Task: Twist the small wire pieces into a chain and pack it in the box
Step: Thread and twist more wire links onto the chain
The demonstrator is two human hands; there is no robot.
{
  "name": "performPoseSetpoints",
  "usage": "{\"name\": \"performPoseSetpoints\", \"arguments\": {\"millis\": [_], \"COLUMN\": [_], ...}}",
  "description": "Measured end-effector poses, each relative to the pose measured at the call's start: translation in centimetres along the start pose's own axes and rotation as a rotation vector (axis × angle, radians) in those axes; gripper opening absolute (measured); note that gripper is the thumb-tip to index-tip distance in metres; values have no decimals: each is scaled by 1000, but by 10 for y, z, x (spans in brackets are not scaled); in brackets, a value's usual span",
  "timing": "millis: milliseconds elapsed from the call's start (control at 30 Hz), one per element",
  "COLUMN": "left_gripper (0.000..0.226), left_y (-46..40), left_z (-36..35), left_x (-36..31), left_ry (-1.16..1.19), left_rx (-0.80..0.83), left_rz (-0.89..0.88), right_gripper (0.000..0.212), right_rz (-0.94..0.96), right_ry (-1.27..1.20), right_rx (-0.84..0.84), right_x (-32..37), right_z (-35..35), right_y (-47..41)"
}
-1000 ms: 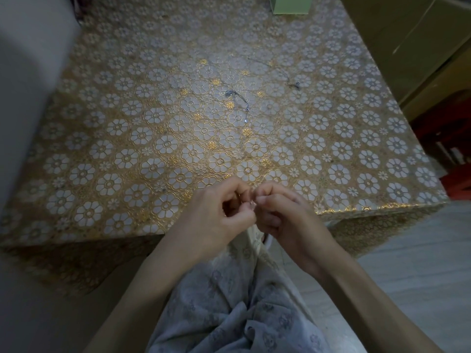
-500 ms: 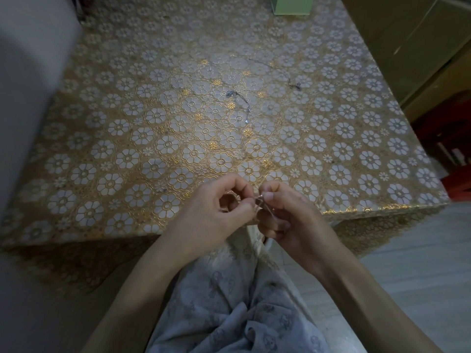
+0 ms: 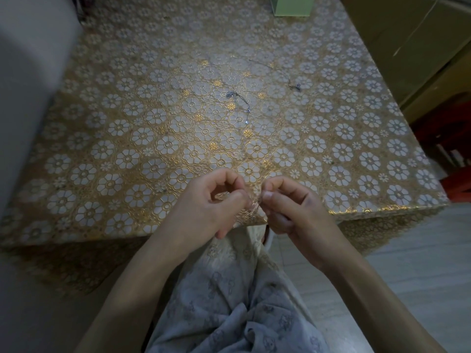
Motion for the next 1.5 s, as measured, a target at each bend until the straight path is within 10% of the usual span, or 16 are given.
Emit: {"name": "performPoseSetpoints", "arguments": {"millis": [533, 900, 1500], "left_gripper": [3, 9, 7], "left_y": [0, -3, 0], "left_z": [5, 6, 0], "left_x": [0, 7, 0], "left_ry": [-191, 79, -44], "left_rx": [97, -161, 65], "left_rz": [-7, 96, -54], "right_gripper": [6, 17, 9], "right_rz": [15, 13, 86], "right_ry": [167, 132, 230], "right_rx": [-7, 3, 128], "right_x": [9, 8, 19], "right_z": [1, 1, 2], "right_y": [3, 5, 4]}}
Point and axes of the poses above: each hand's wrist, its own y-axis away from the middle knuckle, its own z-axis out of the back of the hand, x = y × z, the point moved 1 cm from there along -y, towards the middle knuckle, and after that the axes turned 8 degrees about -y, right-handed, at the moved point
